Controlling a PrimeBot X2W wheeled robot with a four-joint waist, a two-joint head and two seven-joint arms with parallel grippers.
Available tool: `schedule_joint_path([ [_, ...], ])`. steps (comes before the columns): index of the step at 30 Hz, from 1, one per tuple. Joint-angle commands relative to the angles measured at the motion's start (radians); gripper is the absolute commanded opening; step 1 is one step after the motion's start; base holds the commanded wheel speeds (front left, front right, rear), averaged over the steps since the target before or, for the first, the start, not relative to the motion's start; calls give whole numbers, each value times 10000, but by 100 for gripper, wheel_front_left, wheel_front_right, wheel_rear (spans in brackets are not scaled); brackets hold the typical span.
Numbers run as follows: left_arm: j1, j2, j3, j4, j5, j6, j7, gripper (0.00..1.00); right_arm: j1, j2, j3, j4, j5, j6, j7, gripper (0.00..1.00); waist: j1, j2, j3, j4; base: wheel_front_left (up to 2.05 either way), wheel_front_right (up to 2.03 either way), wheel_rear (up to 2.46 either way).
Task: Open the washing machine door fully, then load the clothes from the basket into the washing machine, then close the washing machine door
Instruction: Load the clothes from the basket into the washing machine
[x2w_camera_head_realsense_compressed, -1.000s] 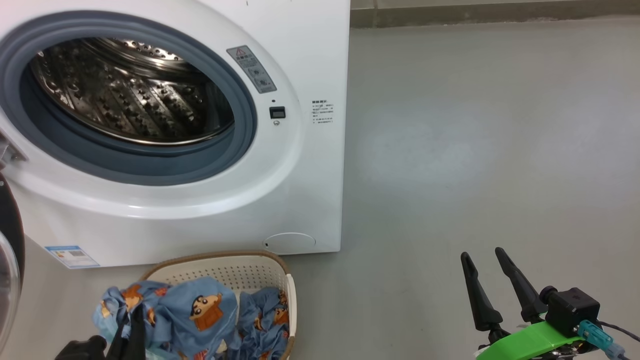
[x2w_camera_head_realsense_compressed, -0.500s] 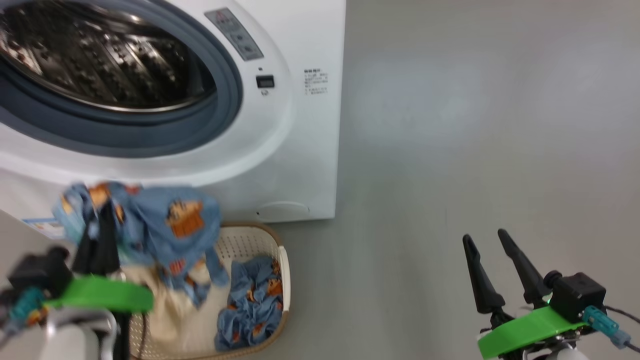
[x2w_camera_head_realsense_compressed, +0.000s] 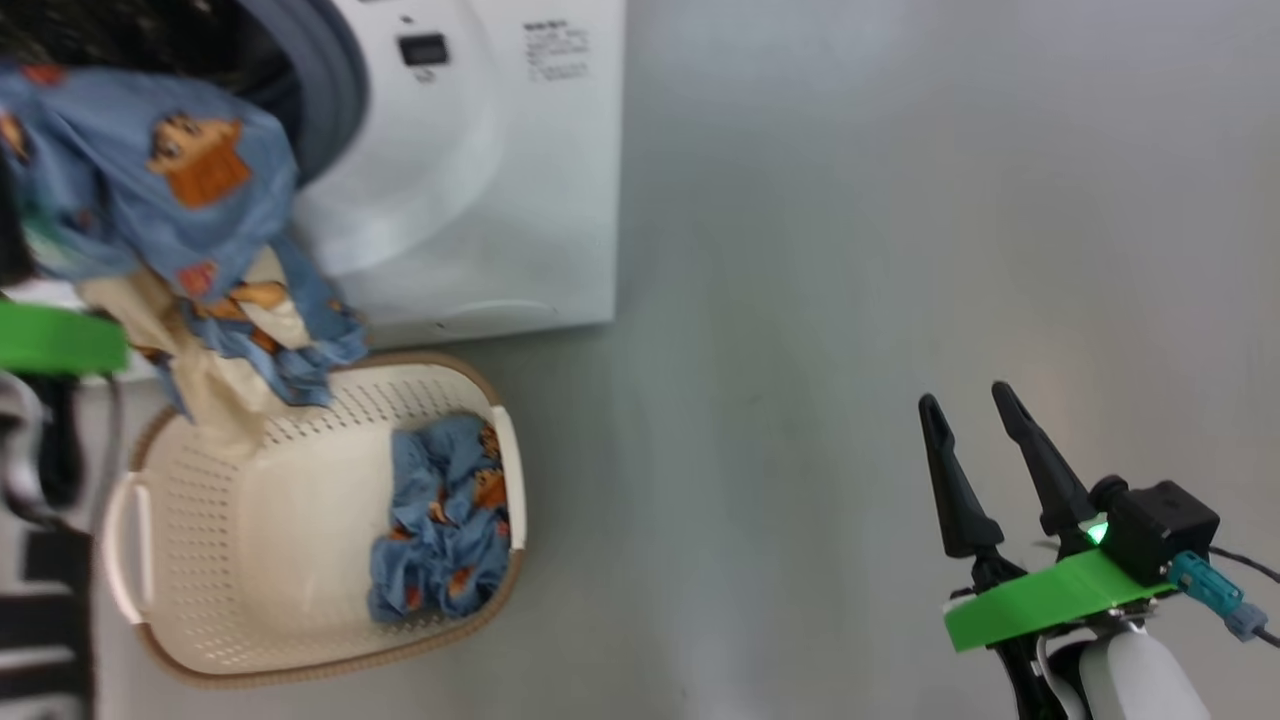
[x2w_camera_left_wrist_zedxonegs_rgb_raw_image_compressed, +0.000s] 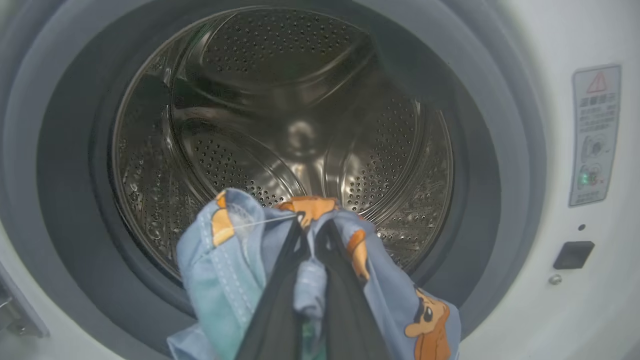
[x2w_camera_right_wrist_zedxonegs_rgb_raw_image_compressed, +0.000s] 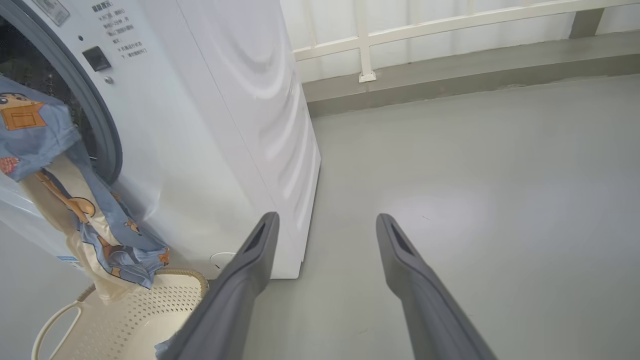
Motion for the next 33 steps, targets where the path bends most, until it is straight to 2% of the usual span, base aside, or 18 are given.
schedule_joint_path([
  [1, -565, 742, 294, -17, -48, -26, -63, 0, -204, 48, 281, -265, -51, 16, -122, 100, 0, 0, 1112, -848, 0, 0, 0],
  [6, -2000, 1715, 273, 849, -77, -26, -63, 0, -474, 166, 265, -459, 68, 16, -128, 100, 0, 0, 2050, -1511, 0, 0, 0],
  [11, -3966, 2714, -273, 1950, -84, -26, -63, 0, -719, 247, 269, -636, 249, 16, -130, 100, 0, 0, 3154, -2019, 0, 0, 0],
  [17, -5934, 3385, -803, 3163, -387, -26, -63, 0, -1080, 268, 538, -719, 591, 16, -130, 100, 0, 0, 3989, -2346, 0, 0, 0],
  [33, -9490, 4811, -1749, 5303, -484, -26, -63, 0, -1528, 272, 1178, -755, 1311, 16, -131, 100, 0, 0, 4961, -3134, 0, 0, 0],
])
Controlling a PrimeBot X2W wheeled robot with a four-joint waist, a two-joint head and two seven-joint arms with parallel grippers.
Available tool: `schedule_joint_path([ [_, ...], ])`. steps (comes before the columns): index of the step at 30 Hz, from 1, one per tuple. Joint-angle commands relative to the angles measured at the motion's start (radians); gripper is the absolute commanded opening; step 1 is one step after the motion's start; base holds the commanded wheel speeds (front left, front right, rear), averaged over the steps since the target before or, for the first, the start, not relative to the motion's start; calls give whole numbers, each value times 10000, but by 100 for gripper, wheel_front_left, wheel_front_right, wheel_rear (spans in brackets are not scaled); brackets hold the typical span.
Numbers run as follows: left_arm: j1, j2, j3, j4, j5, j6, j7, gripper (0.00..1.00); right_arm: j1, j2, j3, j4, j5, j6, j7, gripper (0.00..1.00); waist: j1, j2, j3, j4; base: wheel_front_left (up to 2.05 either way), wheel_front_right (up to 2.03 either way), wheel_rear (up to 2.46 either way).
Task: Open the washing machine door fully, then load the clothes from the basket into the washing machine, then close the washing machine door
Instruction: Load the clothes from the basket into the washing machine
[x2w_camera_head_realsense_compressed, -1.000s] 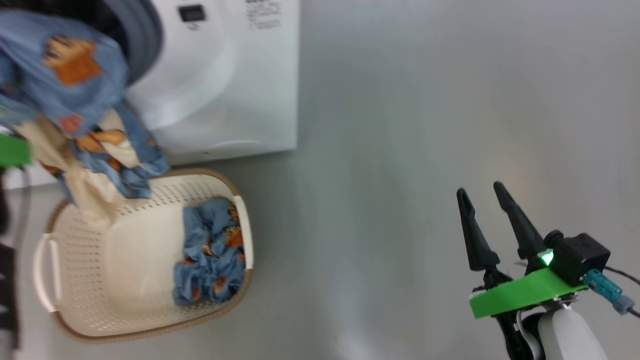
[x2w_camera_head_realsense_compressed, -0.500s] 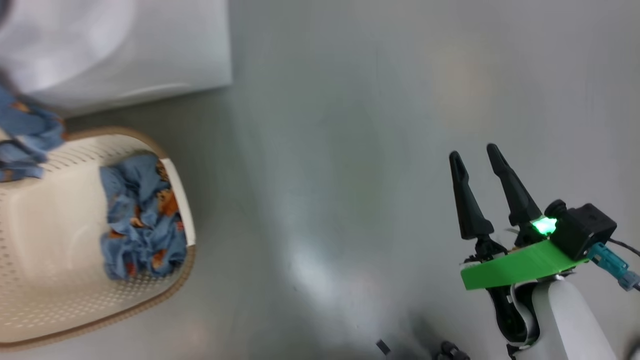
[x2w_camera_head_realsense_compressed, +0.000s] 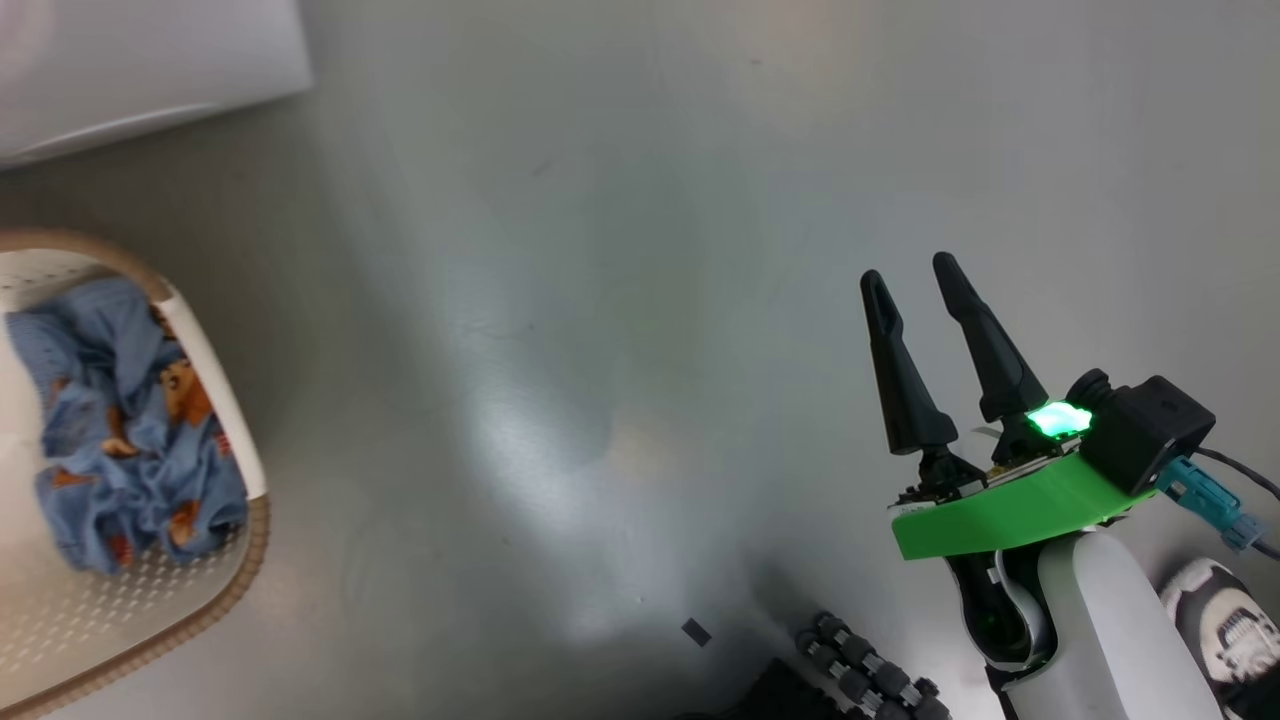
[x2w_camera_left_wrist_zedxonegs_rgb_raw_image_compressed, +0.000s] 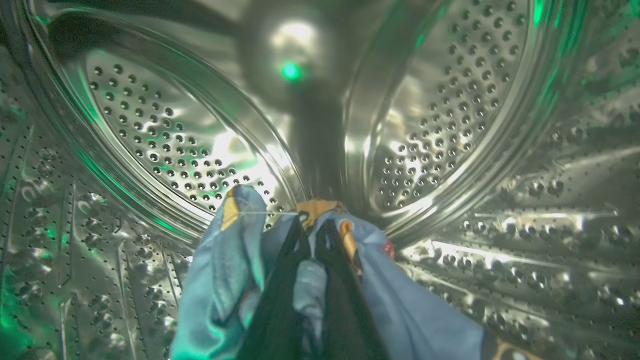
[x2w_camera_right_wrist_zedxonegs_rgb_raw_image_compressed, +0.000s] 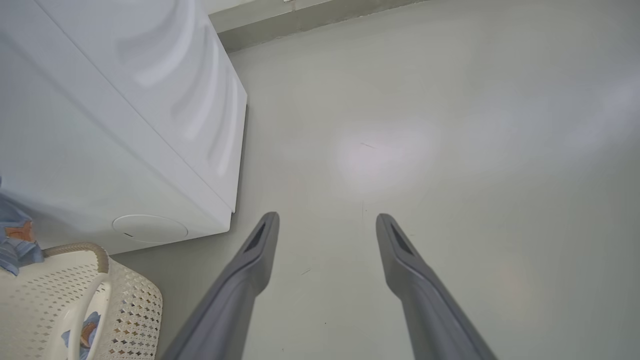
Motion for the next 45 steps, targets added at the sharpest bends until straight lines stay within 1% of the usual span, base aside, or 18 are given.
schedule_joint_path([
  [1, -410, 686, 130, -267, 3, -4, -53, 0, 196, -27, 202, -192, 67, 16, -120, 100, 0, 0, 249, -266, 0, 0, 0],
  [5, -1159, 759, 582, -530, 19, 529, -53, 0, 134, -27, 274, -147, 137, 16, -120, 100, 0, 0, 297, -302, 0, 0, 0],
  [7, -1206, 767, 596, -660, 202, 629, -53, 0, 102, -27, 333, -110, 162, 16, -120, 100, 0, 0, 269, -300, 0, 0, 0],
  [12, -1057, 650, 277, -86, 448, 385, -53, 0, 105, -26, 391, -41, 176, 16, -120, 100, 0, 0, 104, -295, 0, 0, 0],
  [17, -992, 497, -347, 817, 725, 163, -53, 0, 160, -26, 337, -74, 122, 16, -120, 100, 0, 0, 65, -310, 0, 0, 0],
  [22, -1097, 421, -487, 1178, 647, 73, -53, 0, 208, -26, 309, -80, 83, 16, -120, 100, 0, 0, 47, -300, 0, 0, 0],
  [23, -1091, 410, -492, 1209, 627, 64, -53, 14, 215, -26, 302, -75, 75, 16, -120, 100, 0, 0, 34, -287, 0, 0, 0],
  [24, -1075, 399, -494, 1232, 607, 56, -53, 44, 216, -26, 291, -65, 65, 16, -120, 100, 0, 0, 19, -270, 0, 0, 0],
  [26, -992, 381, -490, 1261, 580, 45, -53, 94, 207, -26, 263, -38, 32, 16, -120, 100, 0, 0, -18, -222, 0, 0, 0],
  [27, -916, 351, -467, 1335, 534, 40, -53, 100, 191, -26, 246, -27, 9, 16, -120, 100, 0, 0, -52, -187, 0, 0, 0],
  [37, -279, 176, -422, 1440, 348, 2, -53, 100, 98, -26, 76, -10, -265, 16, -120, 100, 0, 0, -463, 122, 0, 0, 0],
  [45, 978, -244, -386, 1126, 101, -19, -53, 100, 165, -26, -259, 27, -697, 16, -120, 100, 0, 0, -1221, 652, 0, 0, 0],
])
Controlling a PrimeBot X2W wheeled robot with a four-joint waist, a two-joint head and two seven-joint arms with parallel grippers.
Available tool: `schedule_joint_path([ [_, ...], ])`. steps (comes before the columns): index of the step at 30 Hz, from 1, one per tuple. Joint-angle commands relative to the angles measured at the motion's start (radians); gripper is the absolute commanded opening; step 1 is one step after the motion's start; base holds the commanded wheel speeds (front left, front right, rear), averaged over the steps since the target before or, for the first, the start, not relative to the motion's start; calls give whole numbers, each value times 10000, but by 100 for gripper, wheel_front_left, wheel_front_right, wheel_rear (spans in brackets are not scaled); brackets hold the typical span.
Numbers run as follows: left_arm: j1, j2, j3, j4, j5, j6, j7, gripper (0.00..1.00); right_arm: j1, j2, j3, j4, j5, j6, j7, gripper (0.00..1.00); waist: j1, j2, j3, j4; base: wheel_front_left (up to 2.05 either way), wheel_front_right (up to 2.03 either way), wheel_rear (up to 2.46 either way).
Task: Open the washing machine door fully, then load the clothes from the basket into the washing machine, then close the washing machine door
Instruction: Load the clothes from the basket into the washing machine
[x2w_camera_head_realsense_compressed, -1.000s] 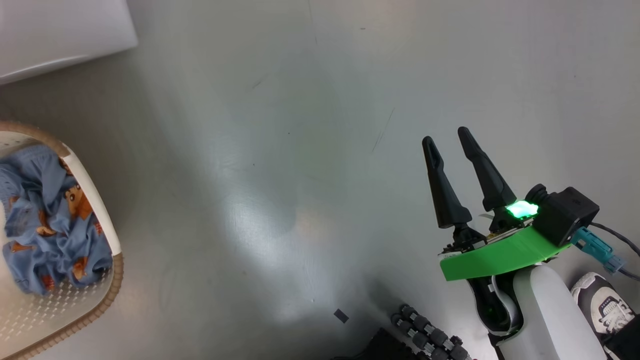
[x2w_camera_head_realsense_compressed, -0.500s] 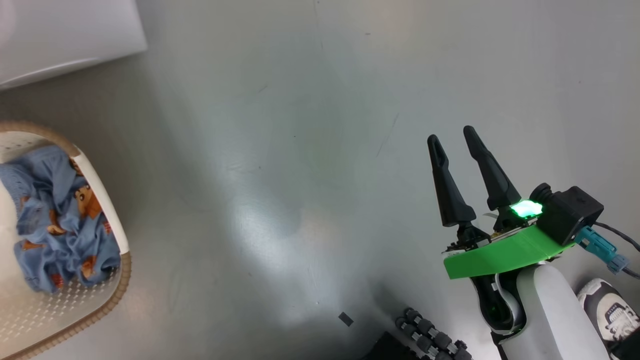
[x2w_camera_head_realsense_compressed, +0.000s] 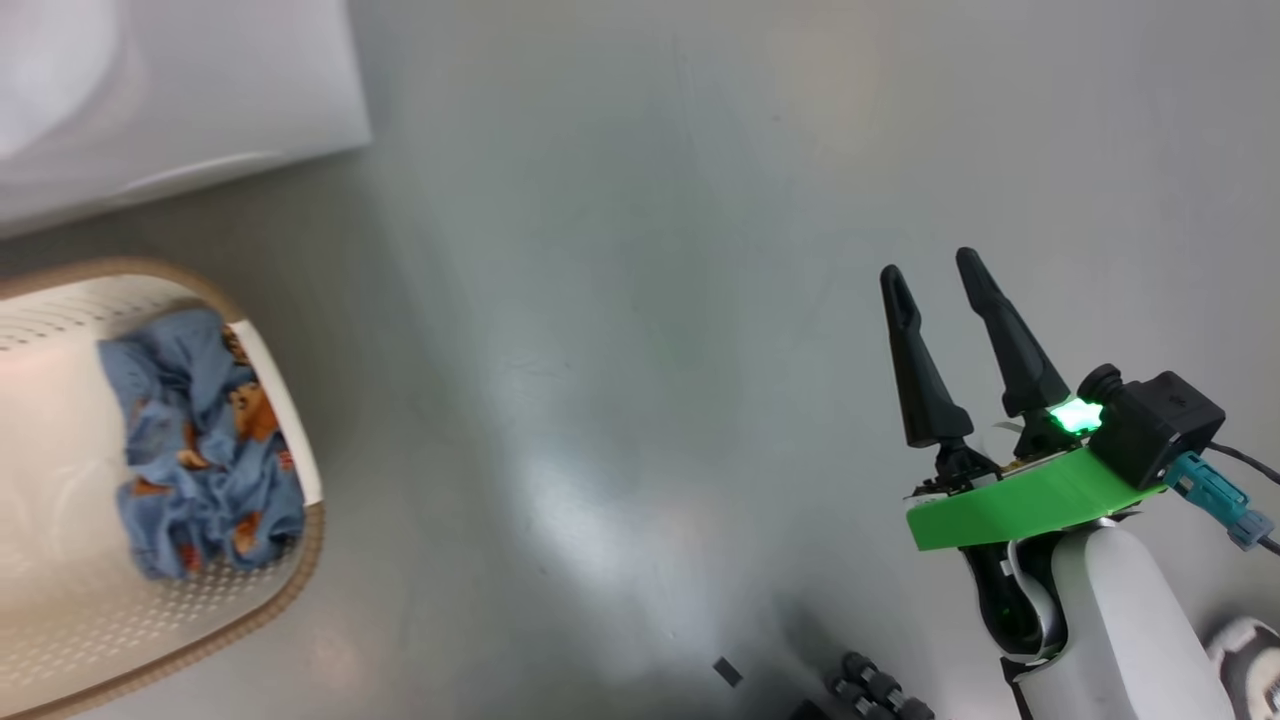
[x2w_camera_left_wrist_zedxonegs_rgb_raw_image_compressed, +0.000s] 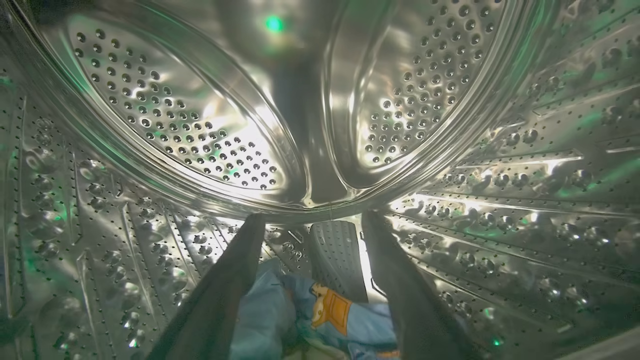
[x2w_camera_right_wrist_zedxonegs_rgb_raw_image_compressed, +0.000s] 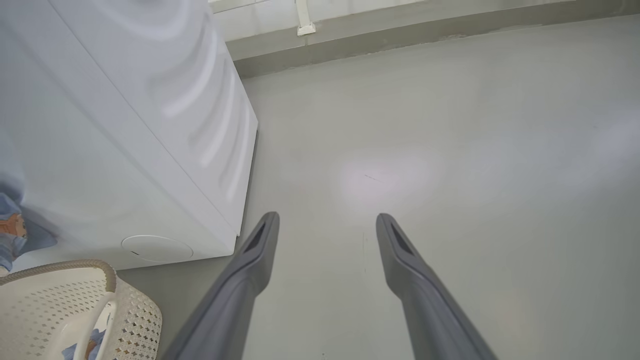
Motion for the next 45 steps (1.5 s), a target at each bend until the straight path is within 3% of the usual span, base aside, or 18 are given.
schedule_joint_path([
  [1, 365, 399, 40, -345, -179, -22, -51, 100, 257, -37, 83, -161, -151, 16, -120, 100, 0, 0, -415, 368, 0, 0, 0],
  [10, 2307, -251, -489, -1178, -582, -25, -51, 100, 538, -39, -295, -138, -691, 16, -120, 100, 0, 0, -1391, 1283, 0, 0, 0],
  [16, 4156, -609, -44, -2487, -723, 20, -51, 100, 816, -126, -442, -101, -806, 16, -120, 100, 0, 0, -2007, 1792, 0, 0, 0],
  [27, 8260, -1814, 666, -6091, -189, 576, -51, 100, 1342, -312, -591, -96, -891, 16, -120, 100, 0, 0, -2747, 2534, 0, 0, 0],
  [34, 10071, -2470, 825, -7656, 320, 946, -51, 100, 1523, -374, -685, -150, -900, 16, -120, 100, 0, 0, -2924, 2711, 0, 0, 0],
  [45, 12214, -4028, 1248, -8751, 625, 1419, -51, 100, 1740, -503, -777, -210, -914, 16, -120, 100, 0, 0, -3191, 2898, 0, 0, 0],
])
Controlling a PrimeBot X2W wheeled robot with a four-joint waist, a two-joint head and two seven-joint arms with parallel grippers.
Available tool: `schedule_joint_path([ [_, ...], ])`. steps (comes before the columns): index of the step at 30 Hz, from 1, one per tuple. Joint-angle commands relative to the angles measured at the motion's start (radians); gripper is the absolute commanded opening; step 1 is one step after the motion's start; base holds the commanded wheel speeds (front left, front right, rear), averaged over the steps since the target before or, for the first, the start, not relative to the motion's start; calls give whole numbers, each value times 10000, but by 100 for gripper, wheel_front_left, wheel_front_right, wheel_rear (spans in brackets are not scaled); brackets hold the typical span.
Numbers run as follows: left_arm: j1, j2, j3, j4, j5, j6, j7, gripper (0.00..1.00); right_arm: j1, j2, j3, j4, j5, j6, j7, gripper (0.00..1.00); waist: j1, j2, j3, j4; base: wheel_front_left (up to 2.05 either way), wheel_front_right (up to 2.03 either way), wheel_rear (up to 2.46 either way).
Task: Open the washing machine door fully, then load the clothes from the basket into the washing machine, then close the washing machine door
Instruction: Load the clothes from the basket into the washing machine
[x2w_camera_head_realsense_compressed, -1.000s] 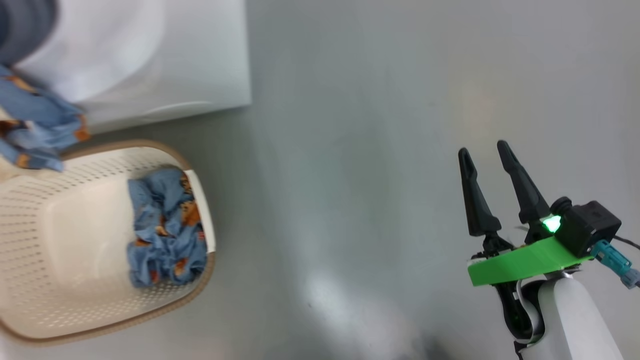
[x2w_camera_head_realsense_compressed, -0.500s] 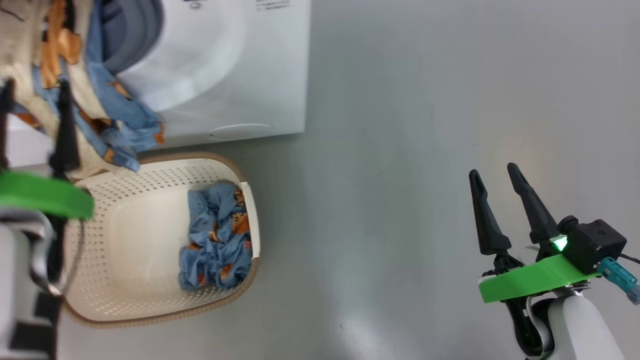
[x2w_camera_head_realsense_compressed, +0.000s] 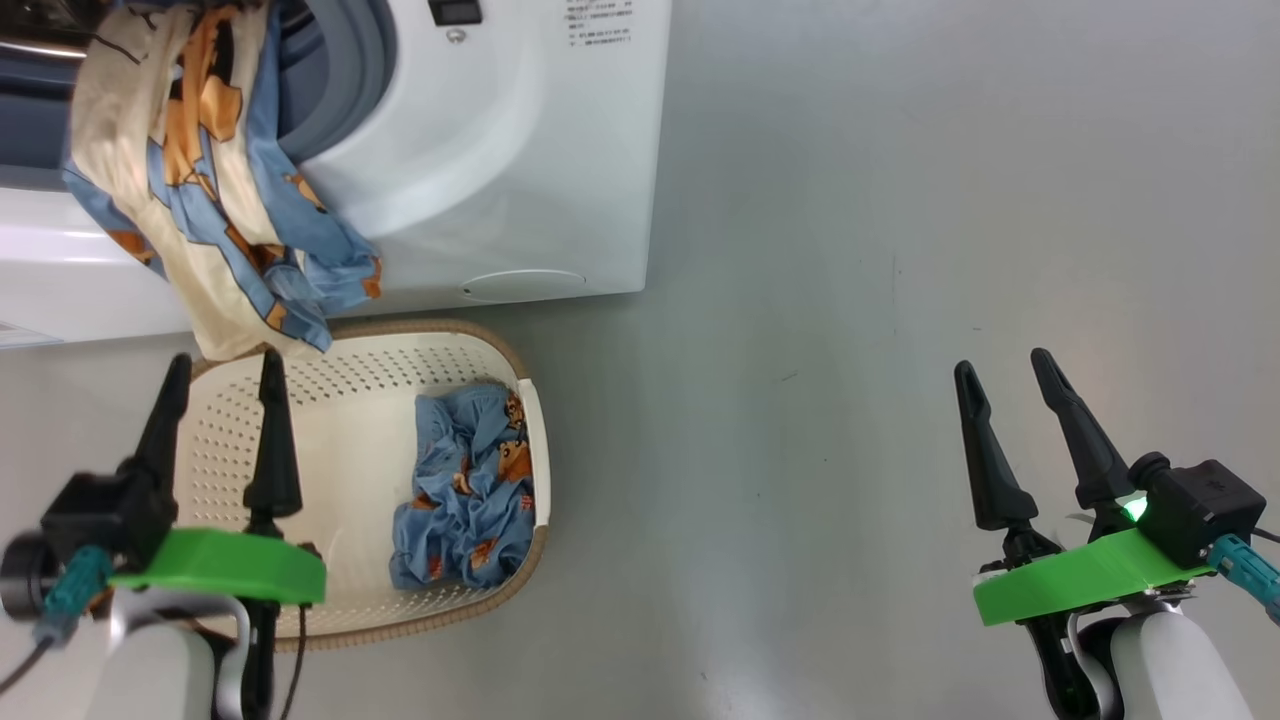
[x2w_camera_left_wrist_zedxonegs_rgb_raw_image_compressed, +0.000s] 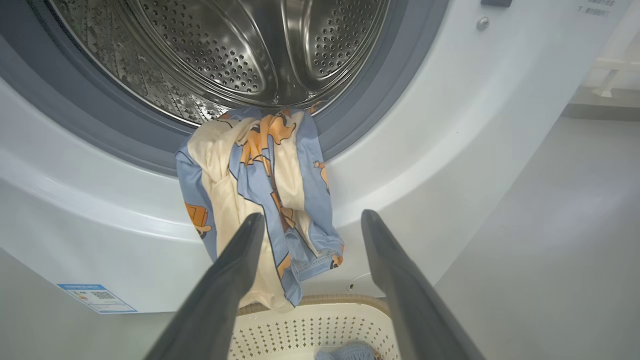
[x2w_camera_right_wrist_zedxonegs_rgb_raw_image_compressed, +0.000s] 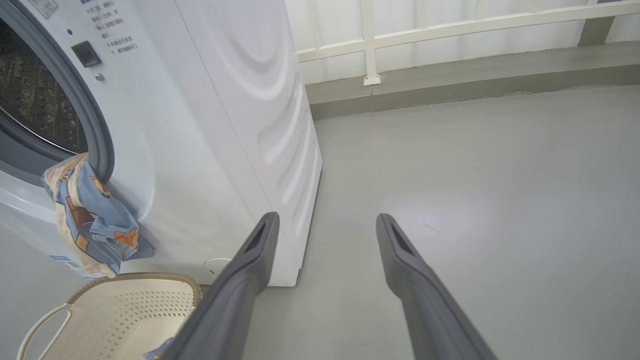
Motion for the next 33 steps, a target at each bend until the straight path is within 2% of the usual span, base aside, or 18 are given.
schedule_joint_path([
  [1, 284, 50, 517, -391, 131, 126, -53, 100, 248, -46, 198, -255, -145, 16, -120, 100, 0, 0, -48, 16, 0, 0, 0],
  [9, 831, -524, 855, -792, 473, 132, -53, 100, 315, -74, 190, -273, -117, 16, -120, 100, 0, 0, -81, 78, 0, 0, 0],
  [33, 802, -848, 1108, -385, 1018, -245, -53, 100, 292, -32, 292, -209, -105, 16, -120, 100, 0, 0, -77, -92, 0, 0, 0],
])
